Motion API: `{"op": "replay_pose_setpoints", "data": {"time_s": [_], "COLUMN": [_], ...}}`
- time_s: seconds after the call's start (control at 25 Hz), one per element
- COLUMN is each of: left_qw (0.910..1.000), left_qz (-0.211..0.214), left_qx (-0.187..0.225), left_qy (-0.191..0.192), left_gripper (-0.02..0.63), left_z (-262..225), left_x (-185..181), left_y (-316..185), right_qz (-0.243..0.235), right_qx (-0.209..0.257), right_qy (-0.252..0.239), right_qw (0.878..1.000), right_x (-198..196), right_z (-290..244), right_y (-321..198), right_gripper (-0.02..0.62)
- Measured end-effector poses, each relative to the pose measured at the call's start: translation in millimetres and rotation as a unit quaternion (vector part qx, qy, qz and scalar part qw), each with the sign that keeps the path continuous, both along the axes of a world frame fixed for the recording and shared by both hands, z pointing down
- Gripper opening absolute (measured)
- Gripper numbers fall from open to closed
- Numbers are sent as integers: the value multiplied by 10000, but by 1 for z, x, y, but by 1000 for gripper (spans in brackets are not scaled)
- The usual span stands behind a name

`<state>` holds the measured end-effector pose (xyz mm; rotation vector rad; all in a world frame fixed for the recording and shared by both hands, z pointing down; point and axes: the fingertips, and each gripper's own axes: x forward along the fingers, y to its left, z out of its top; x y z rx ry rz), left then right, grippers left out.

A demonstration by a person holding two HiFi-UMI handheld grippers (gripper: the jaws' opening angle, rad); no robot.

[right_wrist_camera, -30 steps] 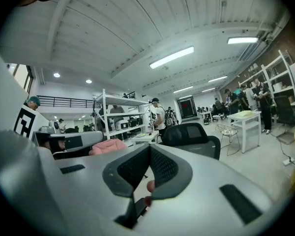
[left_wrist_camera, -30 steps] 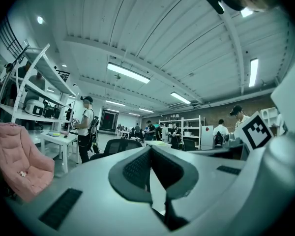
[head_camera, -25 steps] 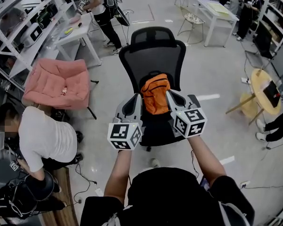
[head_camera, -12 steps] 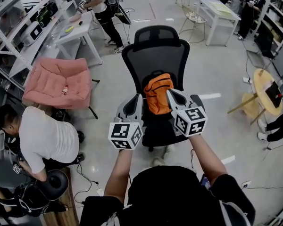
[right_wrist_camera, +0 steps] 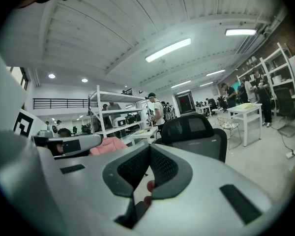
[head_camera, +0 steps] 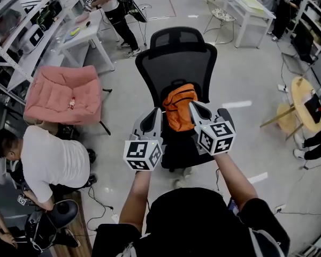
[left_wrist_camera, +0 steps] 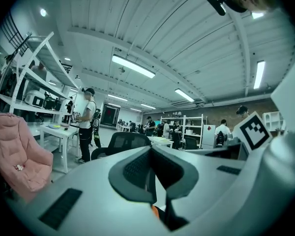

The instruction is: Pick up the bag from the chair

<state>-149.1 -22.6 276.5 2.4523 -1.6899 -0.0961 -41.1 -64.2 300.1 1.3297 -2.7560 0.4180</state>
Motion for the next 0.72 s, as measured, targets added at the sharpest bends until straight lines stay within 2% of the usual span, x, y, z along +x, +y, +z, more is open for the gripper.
{"op": "replay_pose_setpoints", "data": {"time_s": [0.72], "left_qw": [9986], "left_qz": [-19], "left_qx": [-506], "left_qy": [160], "left_gripper": [9], "left_z": [51], "left_x": [24], "left_y": [-111], "right_qz": [-9], "right_qx": [-470], "right_qy": [100], "right_qw": [9988], "right_x": [23], "right_z": [49], "right_y": [-111], "right_gripper": [2]}}
